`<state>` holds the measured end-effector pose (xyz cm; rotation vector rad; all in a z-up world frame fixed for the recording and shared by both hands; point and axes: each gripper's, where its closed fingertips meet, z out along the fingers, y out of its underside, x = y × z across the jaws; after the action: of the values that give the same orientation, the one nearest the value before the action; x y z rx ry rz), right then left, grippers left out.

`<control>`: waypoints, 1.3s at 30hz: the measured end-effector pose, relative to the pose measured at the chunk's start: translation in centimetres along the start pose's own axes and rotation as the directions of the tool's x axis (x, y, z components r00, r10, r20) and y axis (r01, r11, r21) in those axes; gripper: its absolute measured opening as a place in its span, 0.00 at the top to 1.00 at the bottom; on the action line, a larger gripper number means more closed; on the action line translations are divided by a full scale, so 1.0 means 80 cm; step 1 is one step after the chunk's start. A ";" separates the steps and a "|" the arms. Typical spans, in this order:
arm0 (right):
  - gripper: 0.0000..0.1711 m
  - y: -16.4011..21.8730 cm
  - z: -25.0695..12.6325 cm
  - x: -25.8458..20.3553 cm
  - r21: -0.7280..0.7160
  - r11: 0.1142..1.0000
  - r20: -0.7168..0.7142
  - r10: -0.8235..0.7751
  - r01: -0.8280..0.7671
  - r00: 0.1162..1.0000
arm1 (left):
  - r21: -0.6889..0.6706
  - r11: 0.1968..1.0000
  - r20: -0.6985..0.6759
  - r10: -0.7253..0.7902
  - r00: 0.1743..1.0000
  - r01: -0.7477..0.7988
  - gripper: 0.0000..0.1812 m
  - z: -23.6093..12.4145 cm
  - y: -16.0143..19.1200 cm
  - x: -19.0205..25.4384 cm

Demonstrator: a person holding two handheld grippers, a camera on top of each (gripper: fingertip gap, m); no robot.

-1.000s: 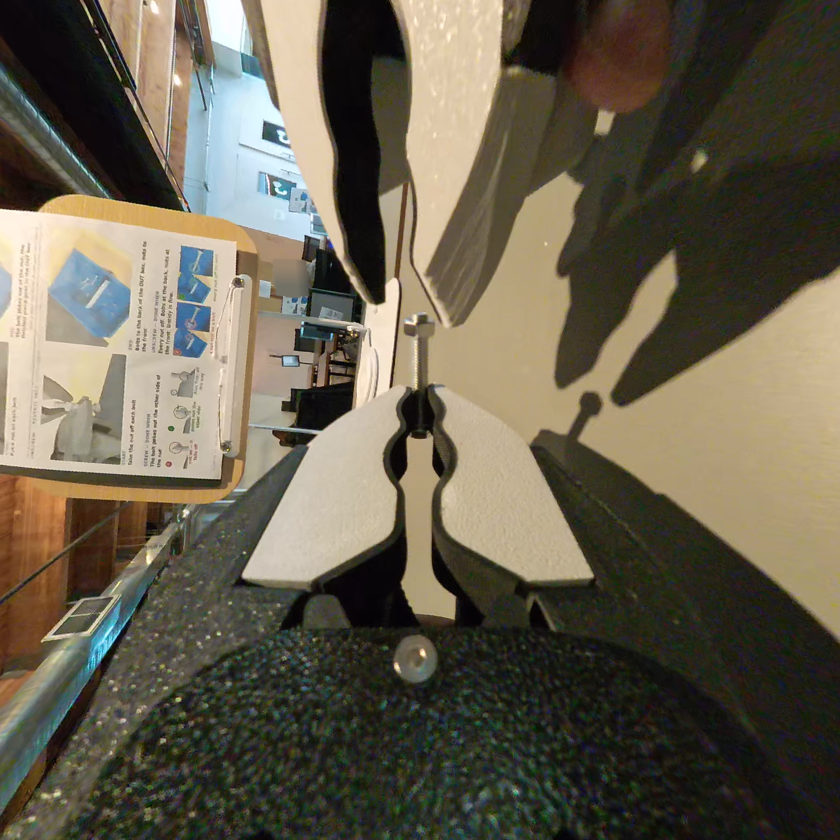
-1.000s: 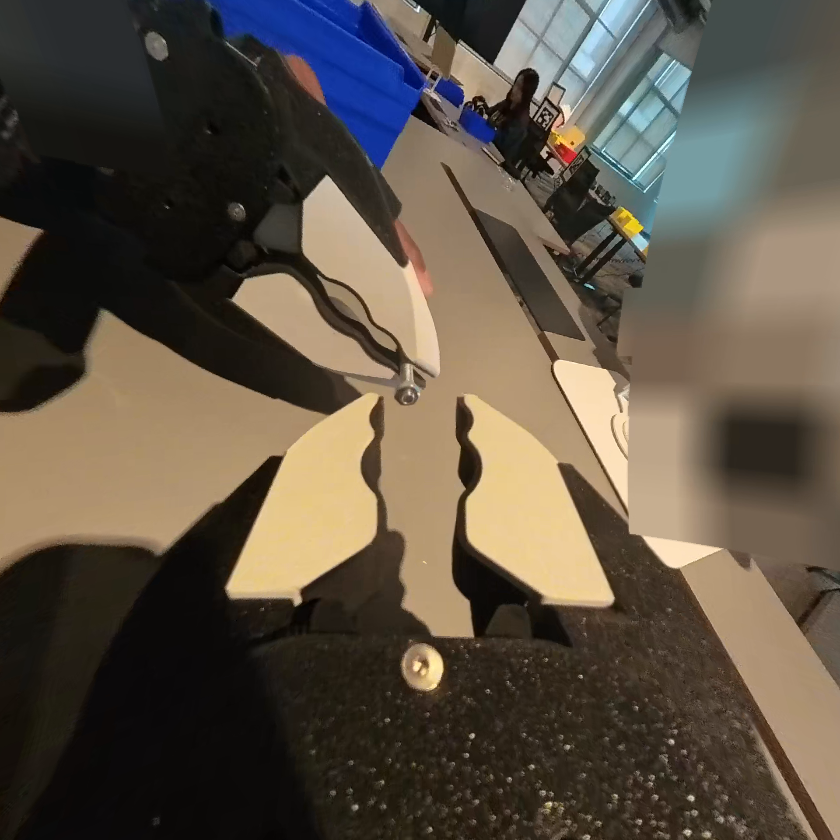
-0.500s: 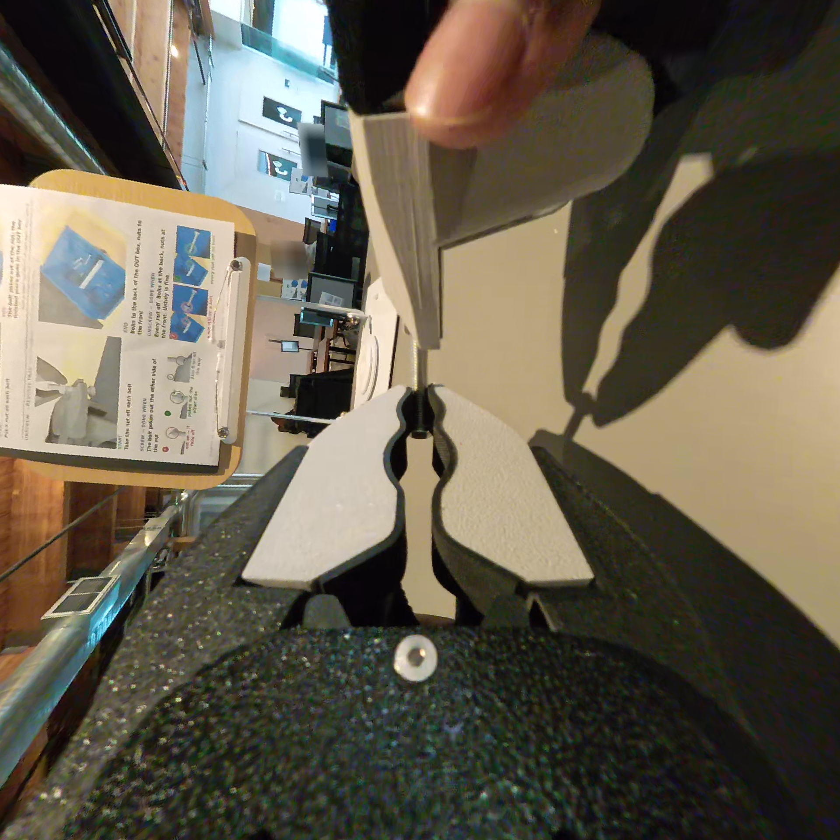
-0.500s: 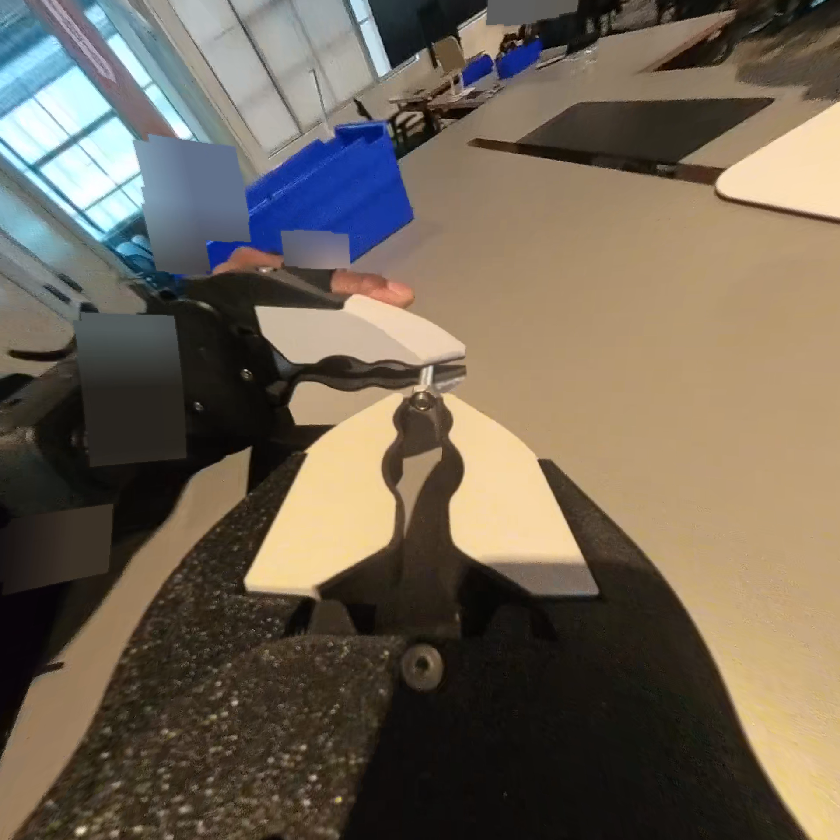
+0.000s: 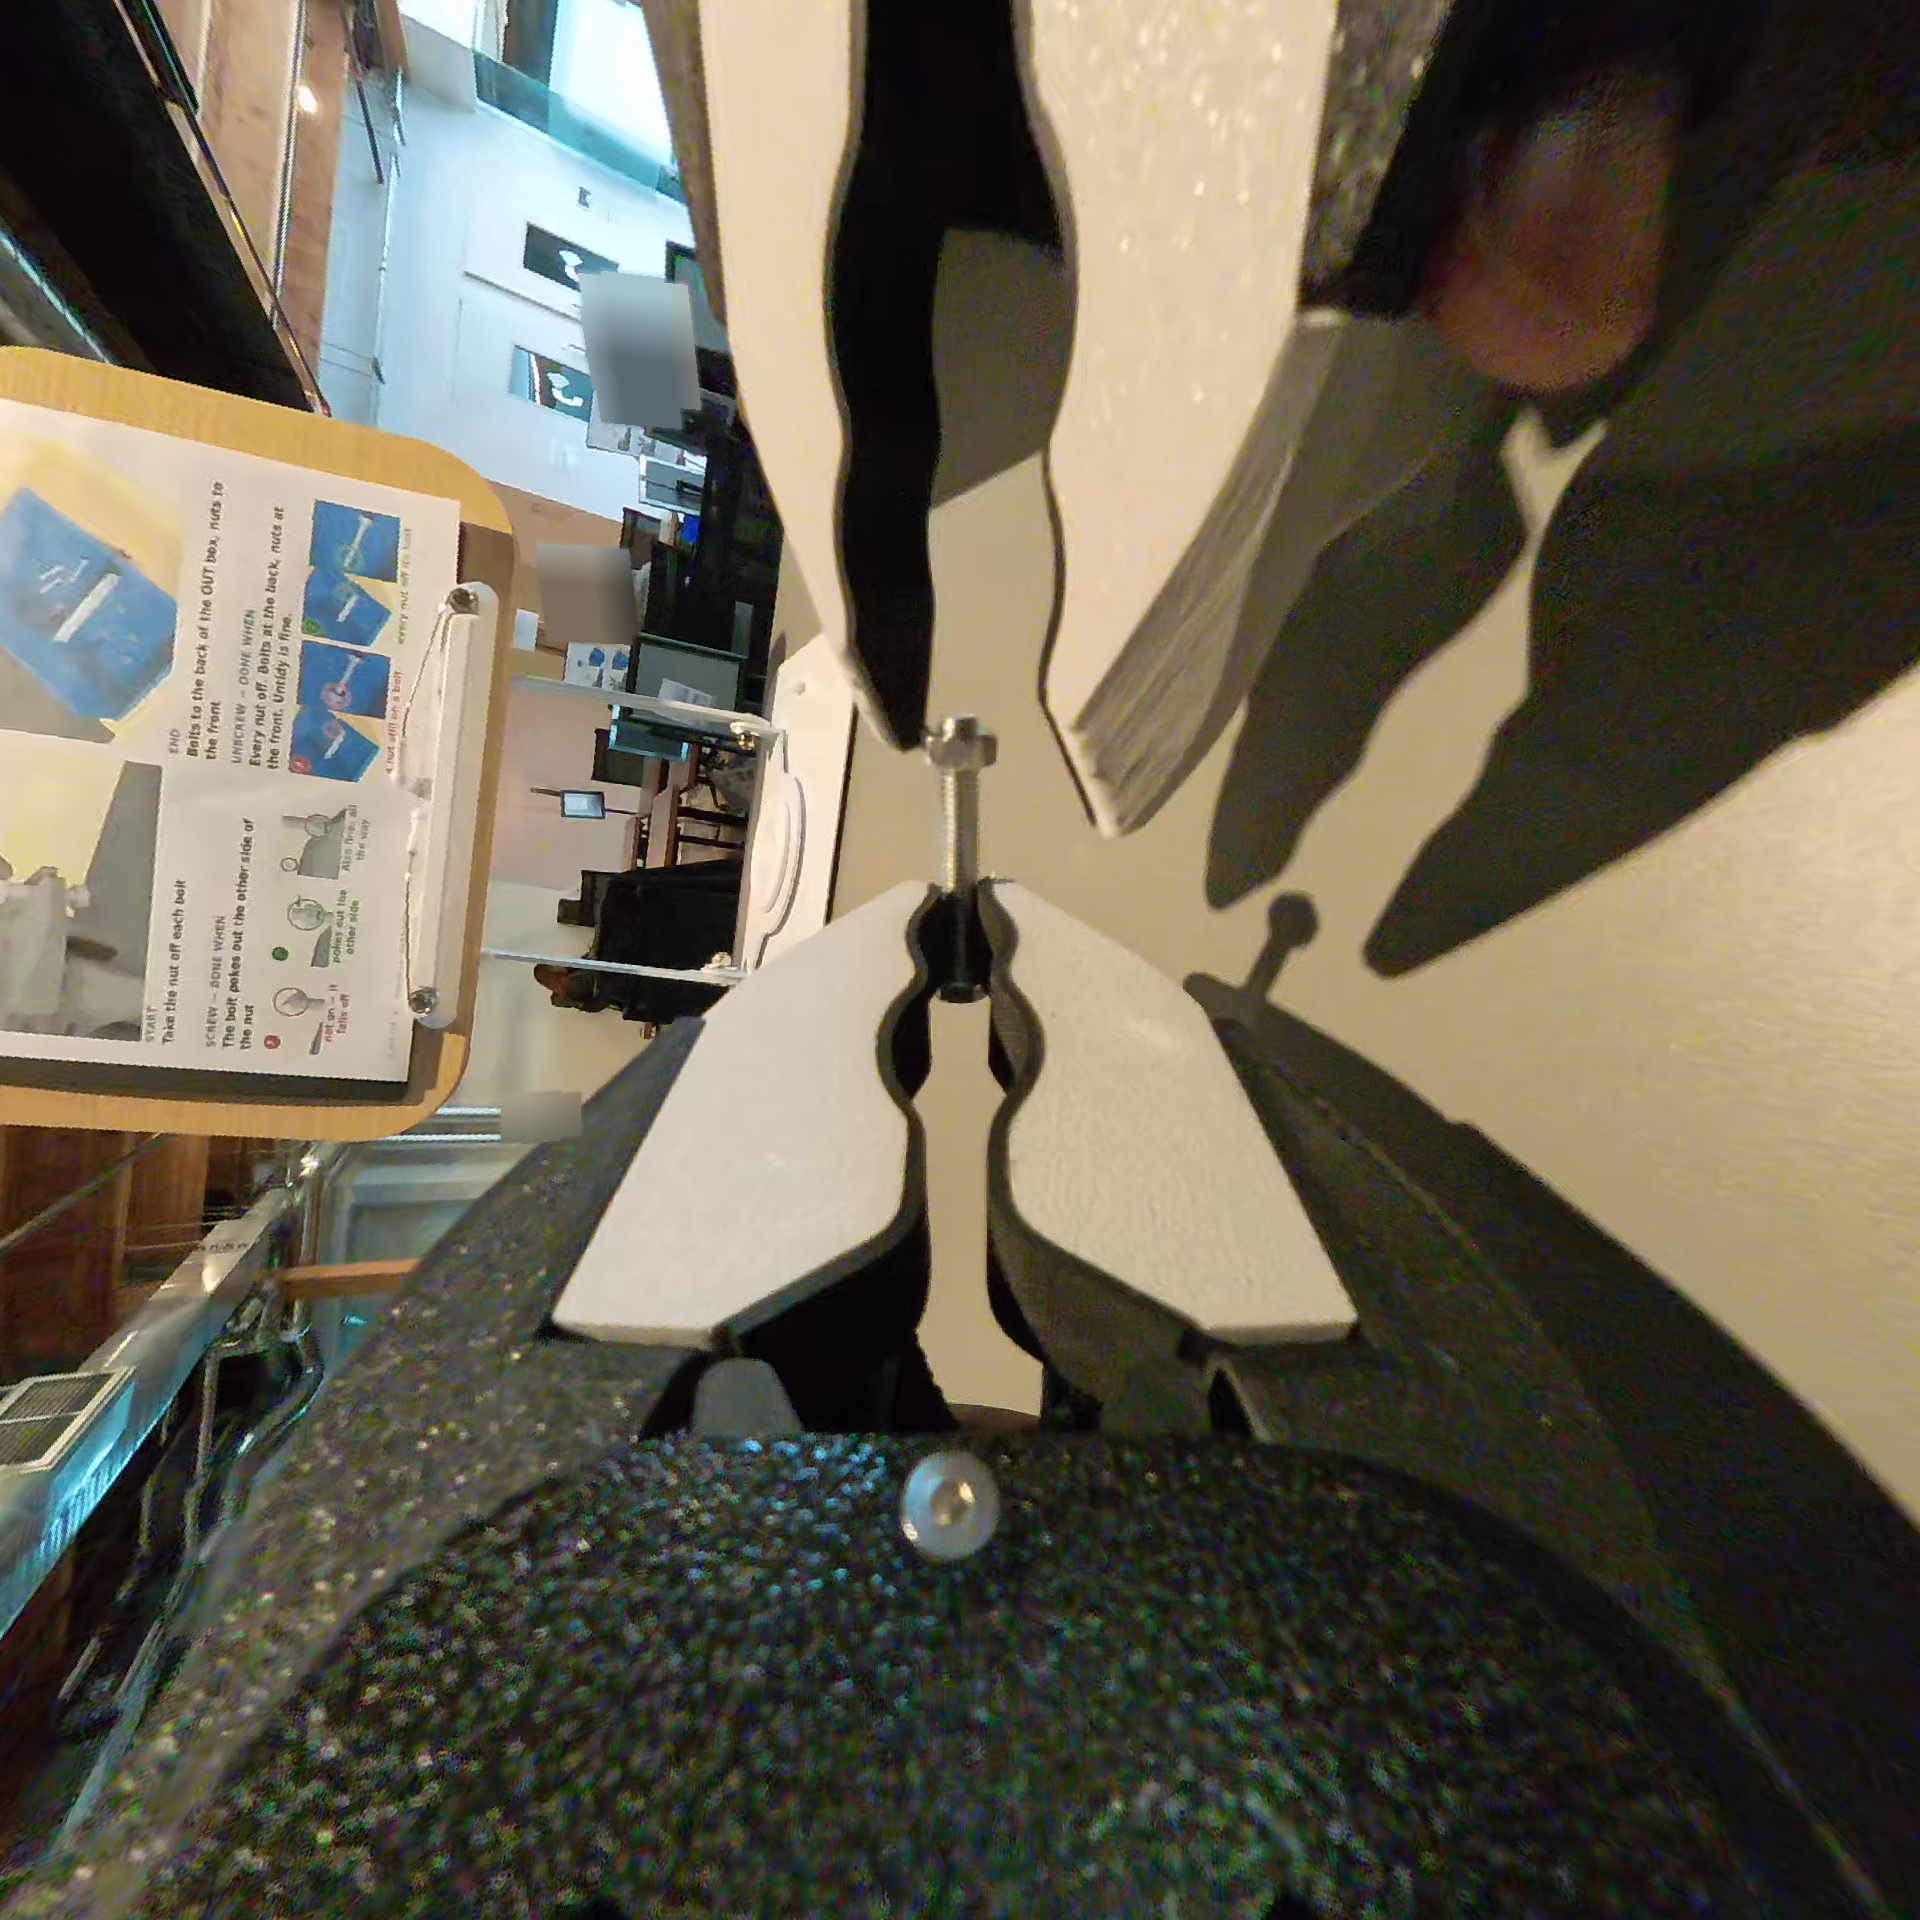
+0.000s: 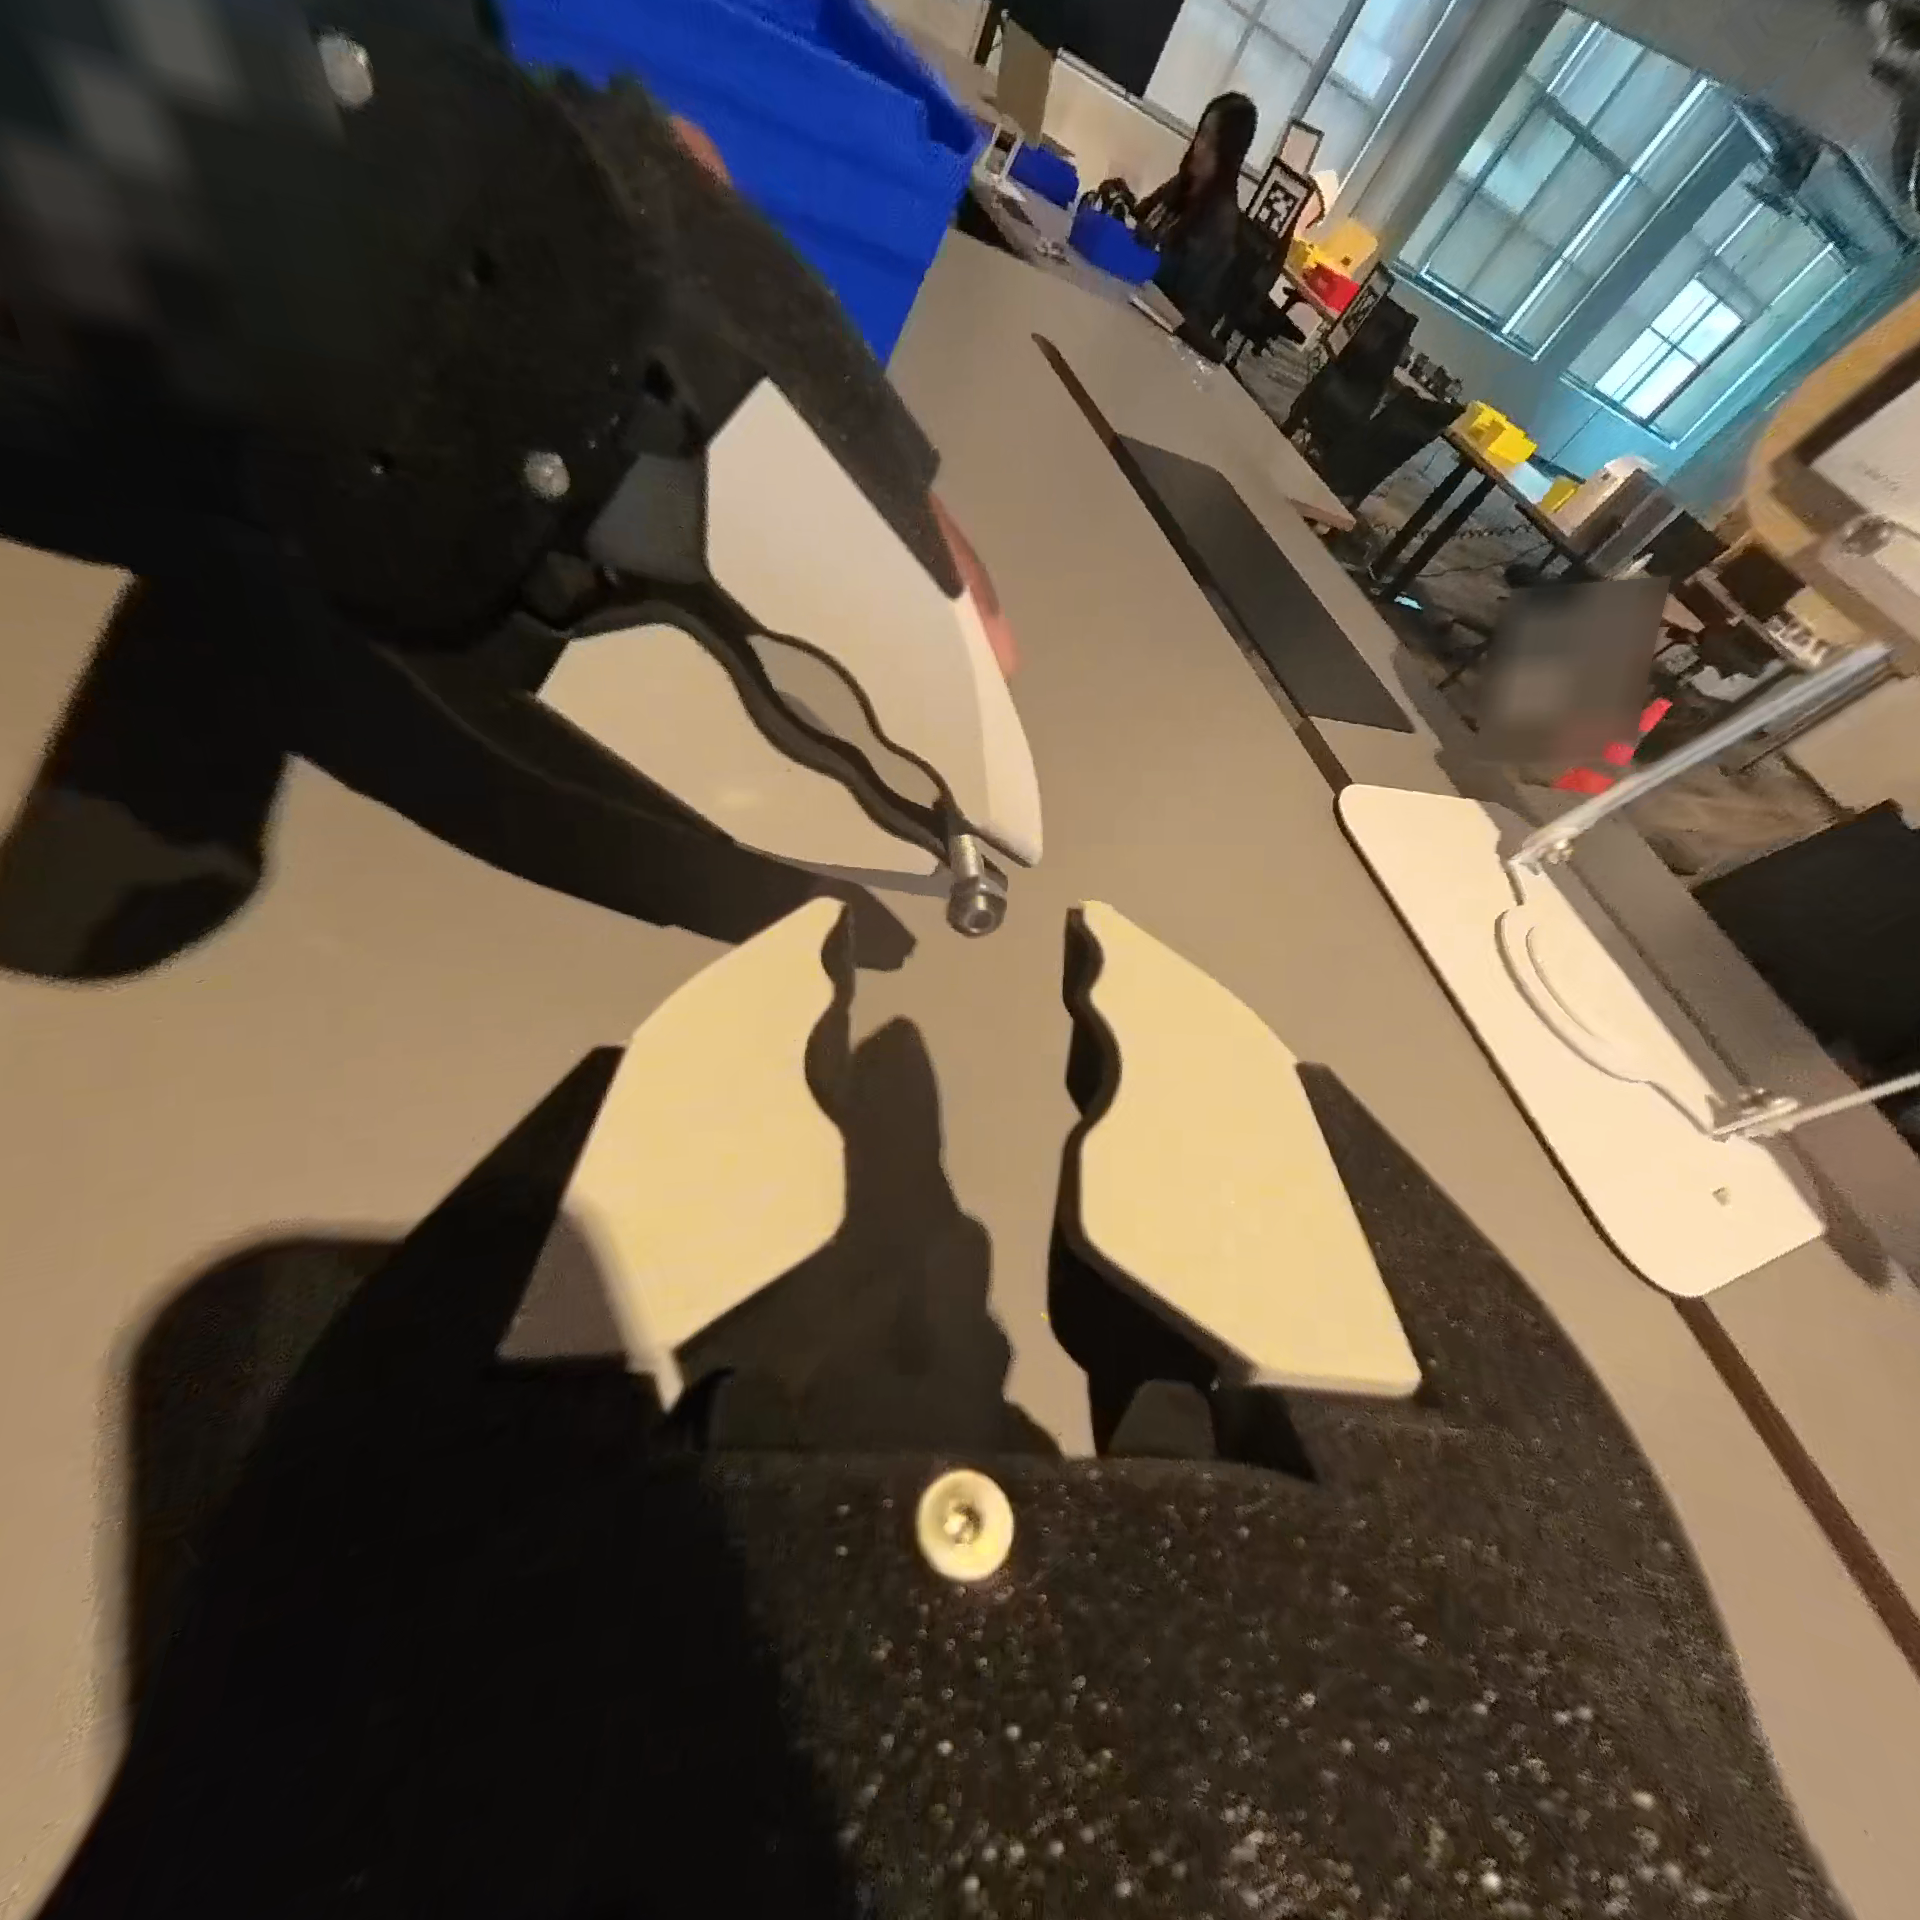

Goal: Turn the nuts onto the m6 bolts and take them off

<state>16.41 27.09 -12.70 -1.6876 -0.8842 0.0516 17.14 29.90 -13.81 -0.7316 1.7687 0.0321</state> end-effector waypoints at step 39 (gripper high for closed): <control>0.94 -0.001 0.004 0.006 -0.021 0.954 0.039 0.300 -0.299 0.953 | -0.041 0.998 0.096 0.053 0.994 -0.050 0.97 0.001 -0.005 -0.010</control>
<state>16.56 27.61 -12.57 -1.8281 -0.6525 0.2875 17.51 29.92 -13.00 -0.7004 1.6979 0.1344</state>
